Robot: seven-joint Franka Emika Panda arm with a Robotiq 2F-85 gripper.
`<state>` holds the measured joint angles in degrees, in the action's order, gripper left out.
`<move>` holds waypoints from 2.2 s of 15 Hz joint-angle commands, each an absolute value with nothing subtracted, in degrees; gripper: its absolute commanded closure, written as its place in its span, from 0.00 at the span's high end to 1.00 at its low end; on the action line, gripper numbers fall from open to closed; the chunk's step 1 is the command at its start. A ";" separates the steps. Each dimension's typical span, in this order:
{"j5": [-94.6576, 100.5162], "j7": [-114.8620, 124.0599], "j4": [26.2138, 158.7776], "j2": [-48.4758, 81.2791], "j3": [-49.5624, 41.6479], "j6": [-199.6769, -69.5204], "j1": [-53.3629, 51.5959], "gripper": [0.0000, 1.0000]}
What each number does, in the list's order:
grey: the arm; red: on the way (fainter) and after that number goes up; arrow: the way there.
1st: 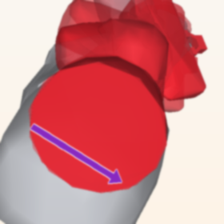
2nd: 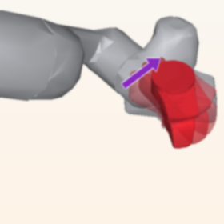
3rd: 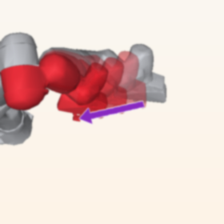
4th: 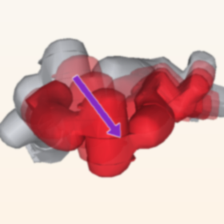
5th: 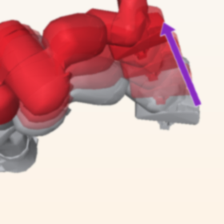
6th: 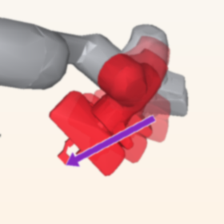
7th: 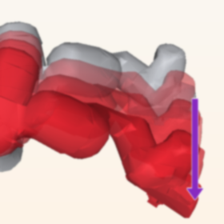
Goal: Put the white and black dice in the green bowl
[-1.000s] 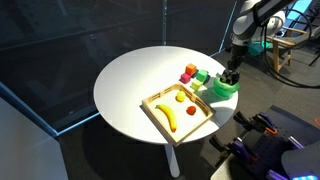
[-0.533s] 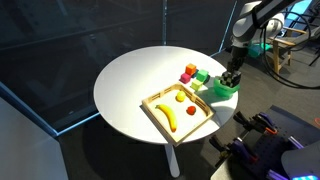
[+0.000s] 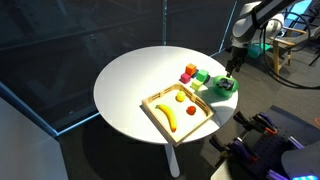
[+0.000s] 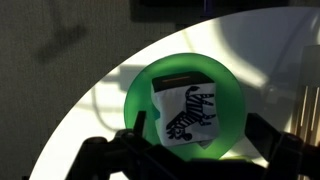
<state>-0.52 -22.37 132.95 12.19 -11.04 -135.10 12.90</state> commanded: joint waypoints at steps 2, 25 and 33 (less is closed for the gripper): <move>-1.86 -21.31 133.18 10.05 -9.80 -133.66 13.18 1.00; 2.81 -7.44 136.81 -9.72 -5.24 -124.41 5.66 1.00; 2.57 -8.29 140.90 -19.17 -3.96 -117.69 4.45 1.00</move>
